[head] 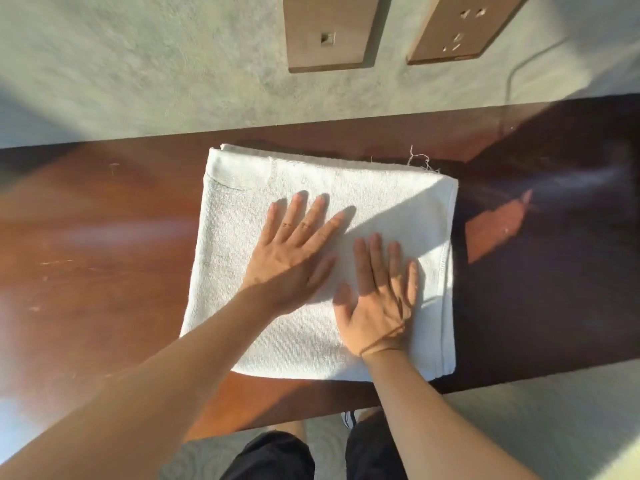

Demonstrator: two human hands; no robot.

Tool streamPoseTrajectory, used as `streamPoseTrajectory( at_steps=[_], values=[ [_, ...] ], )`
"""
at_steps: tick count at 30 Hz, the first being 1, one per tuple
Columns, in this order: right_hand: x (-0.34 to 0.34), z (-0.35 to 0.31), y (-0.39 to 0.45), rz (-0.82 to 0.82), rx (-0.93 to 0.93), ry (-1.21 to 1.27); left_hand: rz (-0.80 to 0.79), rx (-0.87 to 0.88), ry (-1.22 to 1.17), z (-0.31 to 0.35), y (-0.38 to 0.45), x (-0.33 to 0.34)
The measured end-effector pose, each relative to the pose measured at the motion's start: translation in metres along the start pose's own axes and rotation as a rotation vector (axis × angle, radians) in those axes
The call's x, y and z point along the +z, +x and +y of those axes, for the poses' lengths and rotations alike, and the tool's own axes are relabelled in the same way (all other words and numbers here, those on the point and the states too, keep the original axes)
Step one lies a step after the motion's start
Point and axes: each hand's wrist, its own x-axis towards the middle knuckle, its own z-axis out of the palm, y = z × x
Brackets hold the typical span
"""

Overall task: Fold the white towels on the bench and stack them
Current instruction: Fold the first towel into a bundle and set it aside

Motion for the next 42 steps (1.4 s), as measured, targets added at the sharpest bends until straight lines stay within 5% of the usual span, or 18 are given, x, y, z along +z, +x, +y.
streamPoseTrajectory(
  at_steps=[7,15,20,28,33,39,42],
  values=[
    [0.004,0.008,0.007,-0.011,-0.057,0.063,0.014,-0.102,0.071,0.011,0.003,0.014],
    [-0.003,0.049,0.058,-0.019,-0.324,0.157,0.100,-0.388,0.025,0.039,0.014,0.024],
    [-0.012,0.093,0.087,-0.054,-0.446,0.100,0.119,-0.363,0.028,0.038,0.049,0.022],
    [-0.025,0.132,0.080,-0.179,-0.151,-0.058,0.046,-0.346,0.041,0.044,0.051,0.011],
    [-0.020,0.113,0.061,-0.280,-0.413,0.000,0.054,-0.387,-0.051,0.076,-0.007,0.016],
    [-0.028,0.152,0.066,-0.372,-0.323,-0.028,-0.025,-0.520,0.007,0.056,-0.080,0.017],
    [-0.038,0.137,0.056,-0.368,-0.291,0.014,0.002,-0.414,-0.047,0.067,-0.079,0.013]
  ],
)
